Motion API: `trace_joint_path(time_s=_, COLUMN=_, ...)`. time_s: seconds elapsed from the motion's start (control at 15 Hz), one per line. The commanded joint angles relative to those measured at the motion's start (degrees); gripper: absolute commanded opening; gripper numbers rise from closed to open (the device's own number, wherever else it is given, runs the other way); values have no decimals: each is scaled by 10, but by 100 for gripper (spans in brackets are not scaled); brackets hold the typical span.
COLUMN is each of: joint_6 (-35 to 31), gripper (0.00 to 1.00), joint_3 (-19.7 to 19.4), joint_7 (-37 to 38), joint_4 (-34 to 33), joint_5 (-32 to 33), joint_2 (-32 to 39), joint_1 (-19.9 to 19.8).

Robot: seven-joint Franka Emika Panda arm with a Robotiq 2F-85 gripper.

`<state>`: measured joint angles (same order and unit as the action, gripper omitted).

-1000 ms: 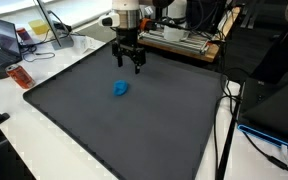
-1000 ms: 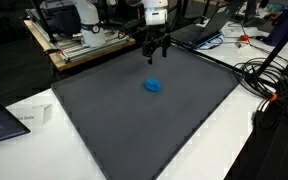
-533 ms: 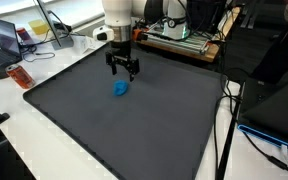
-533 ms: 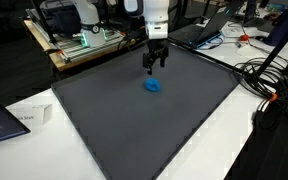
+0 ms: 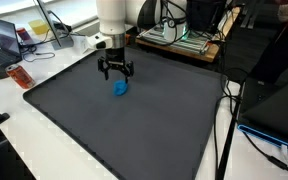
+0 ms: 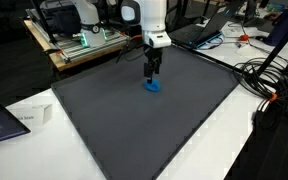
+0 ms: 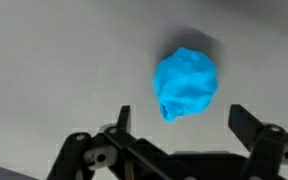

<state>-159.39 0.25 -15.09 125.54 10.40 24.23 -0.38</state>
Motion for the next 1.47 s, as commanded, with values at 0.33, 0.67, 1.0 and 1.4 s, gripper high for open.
trace_joint_path(time_s=0.33, joint_6=-9, gripper=100, joint_3=48, joint_7=-179, joint_4=-4, joint_5=15, joint_2=20, joint_1=-54)
trace_joint_path(time_s=0.67, joint_6=-13, gripper=100, joint_3=59, joint_7=-219, joint_4=-11, joint_5=13, joint_2=36, joint_1=-62)
trace_joint_path(time_s=1.0, joint_6=-14, gripper=61, joint_3=50, joint_7=-221, joint_4=-23, joint_5=20, joint_2=53, joint_1=-55)
trace_joint_path(time_s=1.4, joint_6=-8, gripper=23, joint_3=55, joint_7=-224, joint_4=-27, joint_5=17, joint_2=55, joint_1=-56)
